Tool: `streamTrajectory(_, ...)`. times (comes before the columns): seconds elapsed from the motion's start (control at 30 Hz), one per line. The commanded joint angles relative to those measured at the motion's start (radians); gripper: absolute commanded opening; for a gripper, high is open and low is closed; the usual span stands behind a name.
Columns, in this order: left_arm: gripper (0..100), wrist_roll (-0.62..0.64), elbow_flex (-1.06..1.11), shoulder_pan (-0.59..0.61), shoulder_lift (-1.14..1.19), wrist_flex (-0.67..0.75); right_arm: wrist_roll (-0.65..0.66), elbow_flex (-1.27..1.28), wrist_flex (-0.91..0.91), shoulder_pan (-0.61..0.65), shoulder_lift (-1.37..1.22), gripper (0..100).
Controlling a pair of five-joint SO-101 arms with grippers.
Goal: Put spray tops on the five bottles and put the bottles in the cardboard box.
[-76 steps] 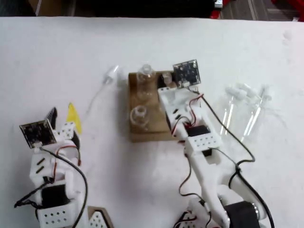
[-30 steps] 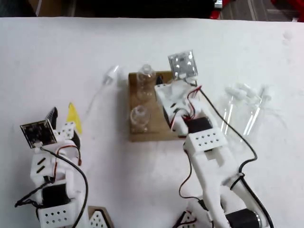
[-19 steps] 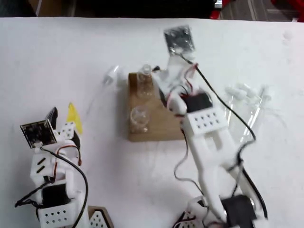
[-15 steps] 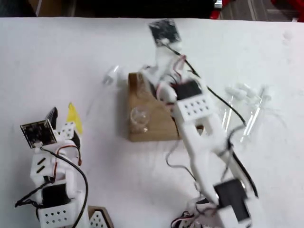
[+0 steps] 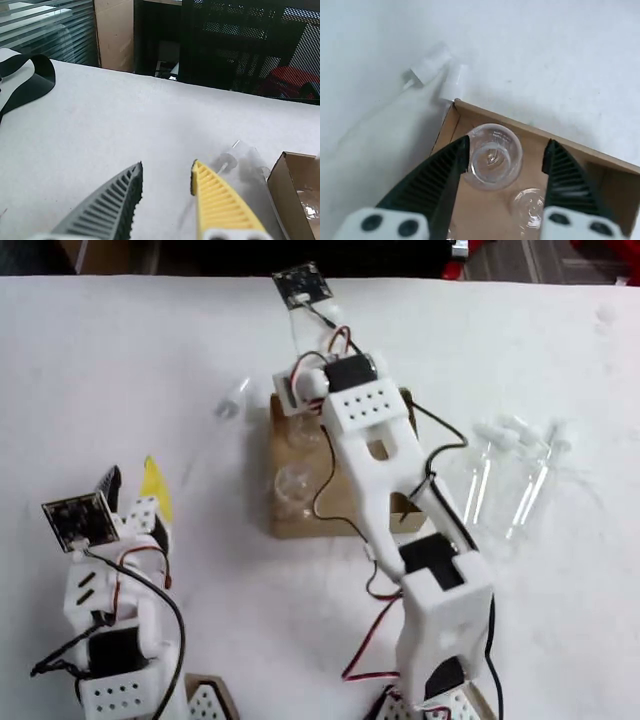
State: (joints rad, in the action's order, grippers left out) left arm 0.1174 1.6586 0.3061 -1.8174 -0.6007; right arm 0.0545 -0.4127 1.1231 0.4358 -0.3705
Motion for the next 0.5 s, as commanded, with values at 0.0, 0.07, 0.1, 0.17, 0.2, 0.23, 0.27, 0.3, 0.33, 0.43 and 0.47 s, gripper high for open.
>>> streamTrajectory(0.0, 15, -0.014, -0.008, 0.004, -0.01, 0.028, -0.009, -0.094, 0.019, 0.007, -0.025, 18.4)
streamTrajectory(0.07, 15, -0.014, -0.008, 0.004, -0.01, 0.028, -0.009, -0.097, 0.019, 0.005, -0.035, 13.9)
streamTrajectory(0.1, 15, -0.014, -0.008, 0.004, -0.01, 0.028, -0.009, -0.095, 0.019, 0.005, -0.036, 11.4)
streamTrajectory(0.17, 15, -0.014, -0.008, 0.004, -0.01, 0.028, -0.009, -0.092, 0.019, 0.008, -0.033, 7.1)
streamTrajectory(0.2, 15, -0.014, -0.008, 0.004, -0.01, 0.028, -0.009, -0.092, 0.019, 0.008, -0.031, 5.3)
streamTrajectory(0.23, 15, -0.014, -0.008, 0.004, -0.01, 0.028, -0.009, -0.094, 0.019, 0.008, -0.031, 3.6)
streamTrajectory(0.27, 15, -0.014, -0.008, 0.004, -0.01, 0.028, -0.009, -0.095, 0.019, 0.008, -0.031, 2.1)
streamTrajectory(0.3, 15, -0.014, -0.008, 0.004, -0.01, 0.028, -0.009, -0.095, 0.019, 0.008, -0.031, 1.4)
streamTrajectory(0.33, 15, -0.014, -0.008, 0.004, -0.01, 0.028, -0.009, -0.095, 0.019, 0.008, -0.031, 1.5)
streamTrajectory(0.43, 15, -0.014, -0.008, 0.004, -0.01, 0.028, -0.009, -0.095, 0.019, 0.008, -0.031, 1.7)
streamTrajectory(0.47, 15, -0.014, -0.008, 0.004, -0.01, 0.028, -0.009, -0.097, 0.019, 0.008, -0.031, 2.1)
